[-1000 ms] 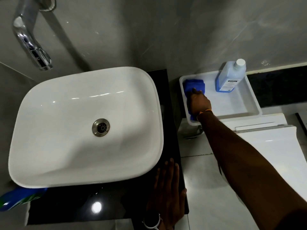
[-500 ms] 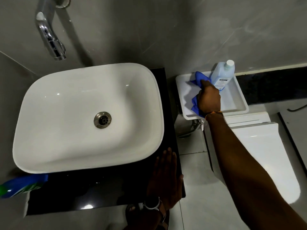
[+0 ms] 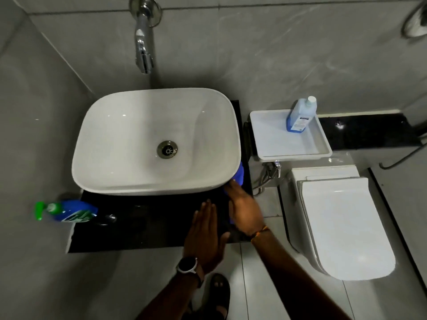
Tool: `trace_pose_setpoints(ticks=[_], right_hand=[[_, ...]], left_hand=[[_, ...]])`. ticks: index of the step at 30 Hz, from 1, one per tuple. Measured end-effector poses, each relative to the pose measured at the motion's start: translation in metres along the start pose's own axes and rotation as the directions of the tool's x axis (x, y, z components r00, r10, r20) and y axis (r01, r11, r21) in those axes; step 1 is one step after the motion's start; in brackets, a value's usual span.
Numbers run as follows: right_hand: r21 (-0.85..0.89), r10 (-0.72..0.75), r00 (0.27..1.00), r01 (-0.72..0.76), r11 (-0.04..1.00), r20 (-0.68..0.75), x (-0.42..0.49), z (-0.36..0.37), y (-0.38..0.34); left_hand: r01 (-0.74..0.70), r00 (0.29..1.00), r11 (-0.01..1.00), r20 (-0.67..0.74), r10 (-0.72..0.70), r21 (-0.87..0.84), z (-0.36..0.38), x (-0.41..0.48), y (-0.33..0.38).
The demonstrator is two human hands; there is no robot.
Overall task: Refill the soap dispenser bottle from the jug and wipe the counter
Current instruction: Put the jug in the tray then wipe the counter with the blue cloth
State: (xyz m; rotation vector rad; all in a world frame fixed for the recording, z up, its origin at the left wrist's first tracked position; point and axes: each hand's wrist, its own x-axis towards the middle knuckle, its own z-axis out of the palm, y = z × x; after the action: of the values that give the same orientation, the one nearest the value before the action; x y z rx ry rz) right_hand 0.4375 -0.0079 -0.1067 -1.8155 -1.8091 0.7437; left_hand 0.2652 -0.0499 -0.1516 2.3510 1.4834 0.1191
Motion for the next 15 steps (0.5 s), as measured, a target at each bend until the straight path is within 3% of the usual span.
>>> trace_pose_setpoints(ticks=[3,7,12,15], right_hand=[[-0.140,-0.087,0.996,0.081,0.987,-0.035,-0.033,0.036,-0.016],[-0.293,-0.201,0.976,0.217,0.931,0.083,-0.099,0.059,-0.009],[-0.414,0.122,0.990,-0.142,0.899,-0.076,-0.068,0.050,-0.003],[-0.414,0.169,0.985,-0.172,0.894,-0.045,-0.041,0.075,-0.033]], left_hand=[[0.048,0.999,0.997,0.001,-0.048,0.061,-0.007,-0.035,-0.050],[0.029,0.996,0.989,0.078,-0.041,0.146,-0.013,-0.070,-0.082],[0.029,0.996,0.993,0.080,-0.038,0.117,-0.018,-0.080,-0.082],[0.012,0.998,0.994,0.062,-0.019,0.112,-0.022,-0.081,-0.086]])
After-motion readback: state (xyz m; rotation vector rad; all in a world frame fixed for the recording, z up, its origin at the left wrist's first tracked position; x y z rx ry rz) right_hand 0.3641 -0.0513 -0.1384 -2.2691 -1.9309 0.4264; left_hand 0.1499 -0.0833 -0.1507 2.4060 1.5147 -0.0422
